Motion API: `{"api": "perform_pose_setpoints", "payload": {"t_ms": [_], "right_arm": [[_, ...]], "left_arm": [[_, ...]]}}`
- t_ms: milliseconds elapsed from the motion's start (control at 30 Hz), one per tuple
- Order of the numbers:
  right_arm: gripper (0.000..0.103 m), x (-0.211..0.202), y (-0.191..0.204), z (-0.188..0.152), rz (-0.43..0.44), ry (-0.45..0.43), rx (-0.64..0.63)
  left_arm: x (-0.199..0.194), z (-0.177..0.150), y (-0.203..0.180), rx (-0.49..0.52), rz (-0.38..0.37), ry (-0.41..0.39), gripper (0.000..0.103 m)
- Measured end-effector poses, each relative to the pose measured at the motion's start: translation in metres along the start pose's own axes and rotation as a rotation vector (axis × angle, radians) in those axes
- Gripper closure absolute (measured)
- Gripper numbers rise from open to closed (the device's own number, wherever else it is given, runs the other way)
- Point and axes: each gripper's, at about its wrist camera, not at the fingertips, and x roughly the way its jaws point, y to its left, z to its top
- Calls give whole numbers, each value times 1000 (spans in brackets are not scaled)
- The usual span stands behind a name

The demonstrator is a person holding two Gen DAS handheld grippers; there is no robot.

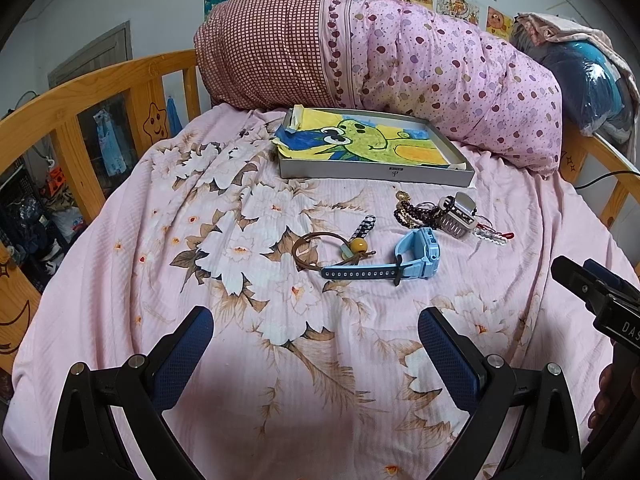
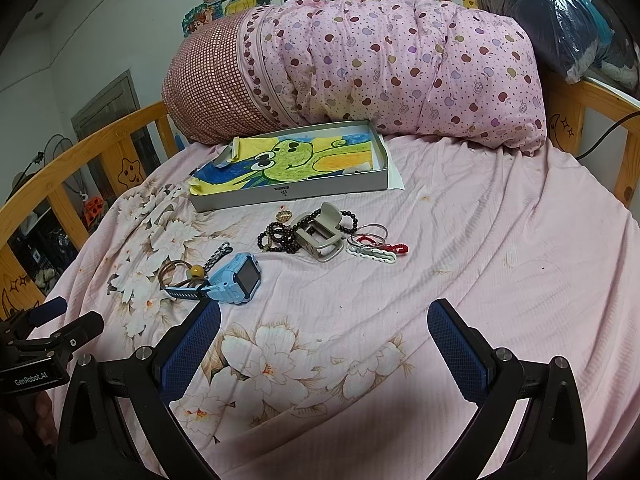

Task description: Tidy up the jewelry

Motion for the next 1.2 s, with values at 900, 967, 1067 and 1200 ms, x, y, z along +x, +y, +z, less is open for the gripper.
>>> {"api": "perform_pose_setpoints", "payload": {"t_ms": [900,967,1067,1200], "right_arm": [[1,68,31,6,168,139,-6],[1,75,37,8,180,143,-4],[1,87,45,14,190,159,9],[4,101,55,17,193,183,28]], "left_arm": [[91,46,47,37,-259,179,1],[104,54,50,40,-282,198,8],[123,62,51,60,-297,229,17],[144,66,50,77,-339,277,40]]}}
